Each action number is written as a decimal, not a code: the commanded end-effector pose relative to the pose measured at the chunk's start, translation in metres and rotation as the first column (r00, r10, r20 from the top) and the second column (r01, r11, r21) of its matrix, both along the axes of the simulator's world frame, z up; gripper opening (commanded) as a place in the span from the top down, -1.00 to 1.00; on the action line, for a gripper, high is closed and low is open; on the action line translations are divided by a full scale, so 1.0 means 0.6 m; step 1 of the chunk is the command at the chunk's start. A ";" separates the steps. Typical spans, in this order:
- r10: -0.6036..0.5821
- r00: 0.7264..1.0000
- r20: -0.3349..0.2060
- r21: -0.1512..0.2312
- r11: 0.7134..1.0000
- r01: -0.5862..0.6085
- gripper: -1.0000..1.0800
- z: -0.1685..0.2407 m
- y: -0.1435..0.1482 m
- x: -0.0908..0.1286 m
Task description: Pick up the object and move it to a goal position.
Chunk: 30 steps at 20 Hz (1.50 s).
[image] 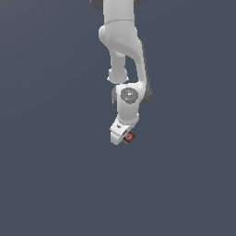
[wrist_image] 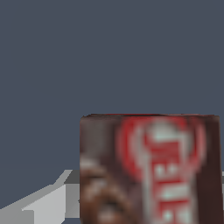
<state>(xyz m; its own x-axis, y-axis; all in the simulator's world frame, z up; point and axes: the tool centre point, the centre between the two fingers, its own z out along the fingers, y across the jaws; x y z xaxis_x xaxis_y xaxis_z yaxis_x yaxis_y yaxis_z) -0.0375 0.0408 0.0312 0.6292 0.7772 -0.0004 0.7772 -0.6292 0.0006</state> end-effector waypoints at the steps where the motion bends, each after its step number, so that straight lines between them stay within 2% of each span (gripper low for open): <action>1: 0.001 1.000 0.001 0.000 1.000 -0.001 1.00 0.018 0.009 -0.002; 9: 0.002 1.000 0.001 -0.001 1.000 -0.002 1.00 0.118 0.057 -0.016; 23: 0.004 1.000 0.000 0.000 1.000 -0.004 1.00 0.375 0.181 -0.047; 30: 0.003 1.000 0.000 0.000 1.000 -0.003 1.00 0.478 0.230 -0.055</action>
